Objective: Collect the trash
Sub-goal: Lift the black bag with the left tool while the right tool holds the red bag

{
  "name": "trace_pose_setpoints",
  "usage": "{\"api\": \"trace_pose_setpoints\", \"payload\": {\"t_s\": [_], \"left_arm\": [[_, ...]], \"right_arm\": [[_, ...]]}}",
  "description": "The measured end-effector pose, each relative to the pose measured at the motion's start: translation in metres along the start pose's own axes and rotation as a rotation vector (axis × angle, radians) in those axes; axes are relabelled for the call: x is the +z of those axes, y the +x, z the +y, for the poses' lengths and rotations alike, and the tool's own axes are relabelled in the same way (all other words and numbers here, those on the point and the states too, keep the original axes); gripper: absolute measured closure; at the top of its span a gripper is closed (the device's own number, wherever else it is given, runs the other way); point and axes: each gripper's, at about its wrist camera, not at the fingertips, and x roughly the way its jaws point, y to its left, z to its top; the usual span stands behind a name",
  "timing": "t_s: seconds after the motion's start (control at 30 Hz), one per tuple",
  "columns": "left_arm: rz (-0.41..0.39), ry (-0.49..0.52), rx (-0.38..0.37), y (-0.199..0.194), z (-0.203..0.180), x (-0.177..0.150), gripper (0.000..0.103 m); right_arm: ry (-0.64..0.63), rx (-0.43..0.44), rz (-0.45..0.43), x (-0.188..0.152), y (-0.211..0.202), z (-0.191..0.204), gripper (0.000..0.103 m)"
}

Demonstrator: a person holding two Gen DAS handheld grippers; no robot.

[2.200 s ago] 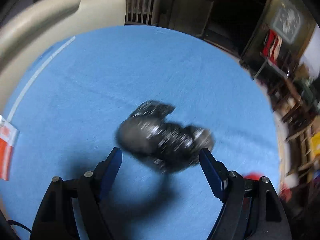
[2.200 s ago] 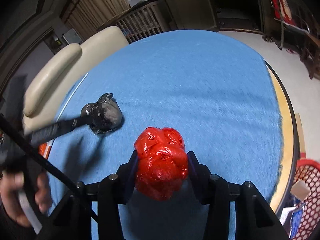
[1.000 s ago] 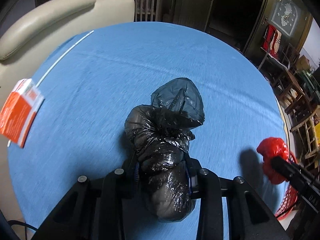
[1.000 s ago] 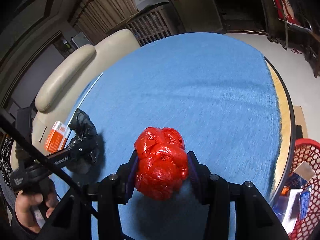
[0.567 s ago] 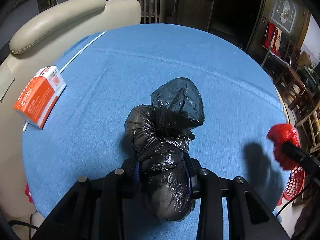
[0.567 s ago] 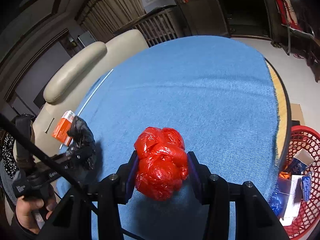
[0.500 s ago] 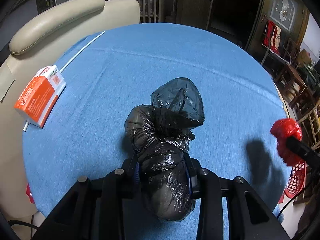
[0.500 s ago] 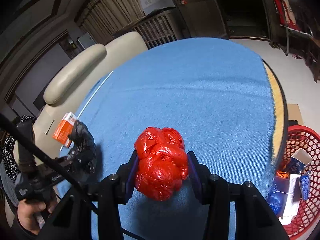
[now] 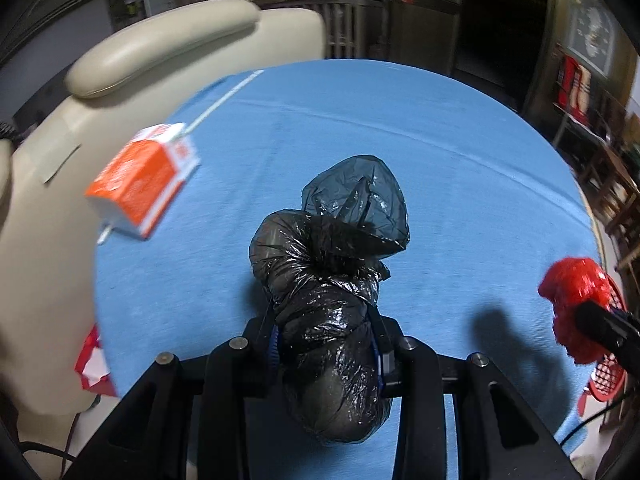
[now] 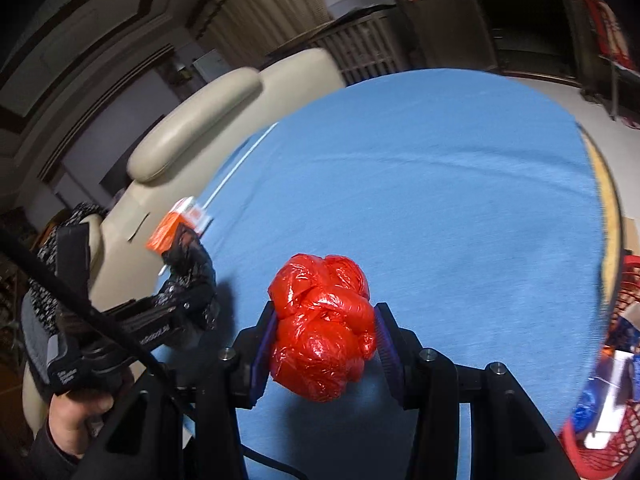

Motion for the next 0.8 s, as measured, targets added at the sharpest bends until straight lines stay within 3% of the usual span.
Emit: {"api": "trace_pose_setpoints", "payload": {"t_s": [0.27, 0.8], "left_arm": [[0.004, -0.073, 0.075, -0.002, 0.041, -0.007, 0.066], [-0.020, -0.035, 0.081, -0.008, 0.022, 0.000, 0.066]], "right_arm": [[-0.088, 0.082, 0.046, -0.012, 0.008, 0.033, 0.053], [-0.019, 0.103, 0.012, -0.006, -0.004, 0.008, 0.053]]}}
